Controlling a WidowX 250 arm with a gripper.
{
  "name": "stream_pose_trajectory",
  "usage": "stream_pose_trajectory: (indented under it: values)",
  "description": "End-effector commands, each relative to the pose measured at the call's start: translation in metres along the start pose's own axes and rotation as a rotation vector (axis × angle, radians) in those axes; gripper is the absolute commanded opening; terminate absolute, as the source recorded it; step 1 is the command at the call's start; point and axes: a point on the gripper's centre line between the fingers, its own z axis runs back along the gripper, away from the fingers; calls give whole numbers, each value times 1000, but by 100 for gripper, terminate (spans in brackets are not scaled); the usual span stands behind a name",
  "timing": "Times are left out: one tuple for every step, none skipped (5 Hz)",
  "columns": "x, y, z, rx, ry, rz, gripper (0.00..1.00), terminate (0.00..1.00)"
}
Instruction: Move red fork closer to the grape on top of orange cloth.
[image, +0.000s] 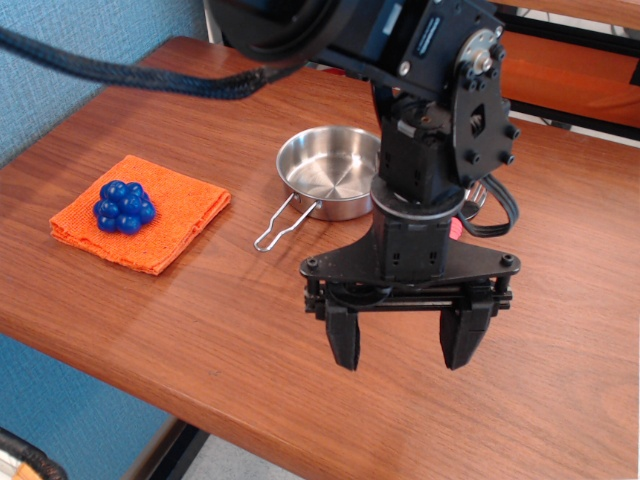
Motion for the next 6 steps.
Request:
stream_pose_trajectory:
  values:
    - [0, 0, 0, 0, 0, 0, 100, 0]
    - [27, -5, 0, -4, -25, -27, 100, 0]
    - [56, -16, -2, 37, -84, -112, 100, 0]
    - [86, -27, -5, -9, -132, -159, 100, 0]
    - [107, -38, -12, 26, -143, -205, 100, 0]
    - [120, -43, -27, 88, -121, -276, 100, 0]
